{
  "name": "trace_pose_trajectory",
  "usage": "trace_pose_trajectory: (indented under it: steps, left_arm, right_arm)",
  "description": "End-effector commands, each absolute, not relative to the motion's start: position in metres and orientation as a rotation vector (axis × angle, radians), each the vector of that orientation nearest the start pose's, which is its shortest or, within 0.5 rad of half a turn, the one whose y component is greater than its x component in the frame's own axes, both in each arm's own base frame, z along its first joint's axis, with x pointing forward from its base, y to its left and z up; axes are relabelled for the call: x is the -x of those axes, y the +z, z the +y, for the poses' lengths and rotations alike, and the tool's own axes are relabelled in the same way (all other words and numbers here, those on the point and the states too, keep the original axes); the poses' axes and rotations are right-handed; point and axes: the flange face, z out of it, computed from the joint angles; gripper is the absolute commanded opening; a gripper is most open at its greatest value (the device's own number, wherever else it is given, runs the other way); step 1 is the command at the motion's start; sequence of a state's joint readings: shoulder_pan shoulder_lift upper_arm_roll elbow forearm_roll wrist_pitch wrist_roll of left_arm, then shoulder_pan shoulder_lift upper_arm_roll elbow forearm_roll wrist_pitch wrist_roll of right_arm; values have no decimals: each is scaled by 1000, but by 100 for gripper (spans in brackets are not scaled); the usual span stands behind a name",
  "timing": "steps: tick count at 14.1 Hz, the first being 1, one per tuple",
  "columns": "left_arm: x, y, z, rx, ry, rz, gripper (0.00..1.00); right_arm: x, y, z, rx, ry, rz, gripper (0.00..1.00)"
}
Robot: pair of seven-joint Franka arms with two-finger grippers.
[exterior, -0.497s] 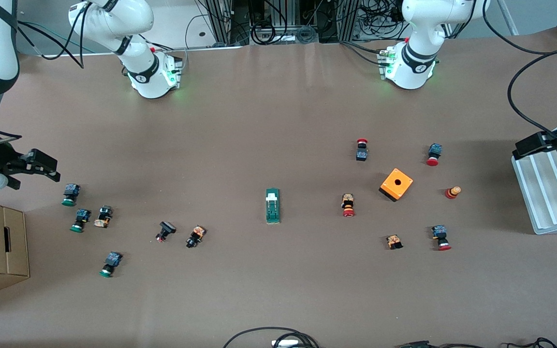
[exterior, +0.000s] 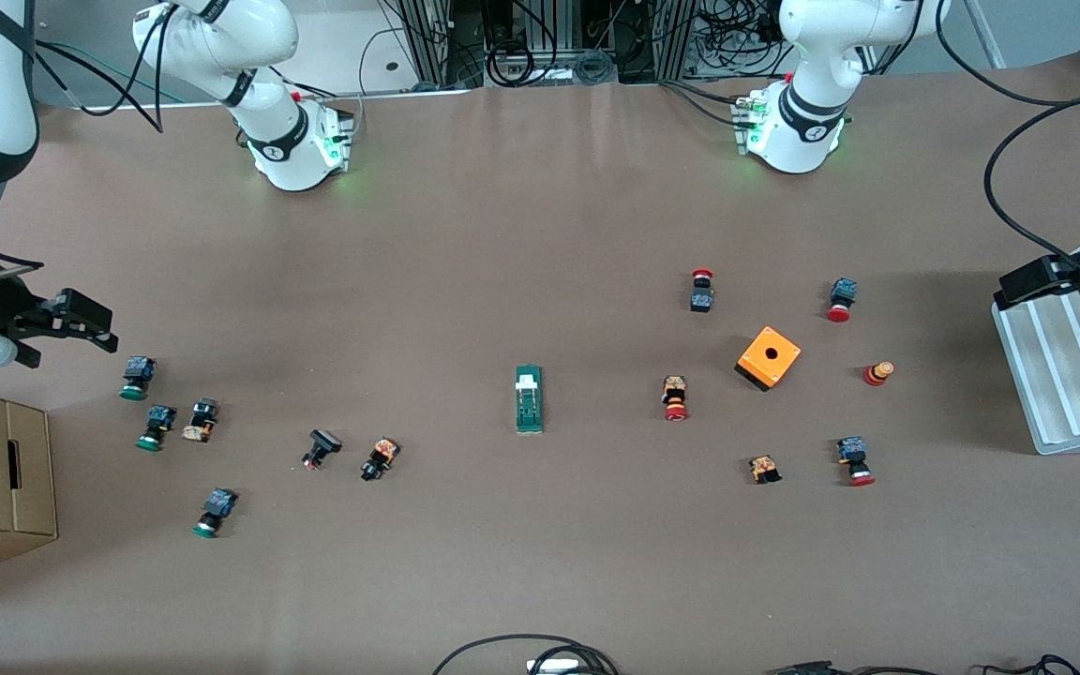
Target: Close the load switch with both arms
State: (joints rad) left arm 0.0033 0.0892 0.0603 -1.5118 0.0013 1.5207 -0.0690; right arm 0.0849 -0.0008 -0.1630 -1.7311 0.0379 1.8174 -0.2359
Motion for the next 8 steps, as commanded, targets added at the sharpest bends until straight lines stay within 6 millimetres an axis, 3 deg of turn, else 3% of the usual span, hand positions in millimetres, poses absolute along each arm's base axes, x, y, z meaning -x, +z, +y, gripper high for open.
trace_pose_trajectory:
  steps: [1,8]
  left_arm:
    - [-578,597,34,3136,118,-226,100]
    - [-585,593,27,3124,96,-213,100]
  right_arm:
    - [-570,574,-41,3086,-162,-223,100]
    - [-571,574,-41,3087,-164,-223,100]
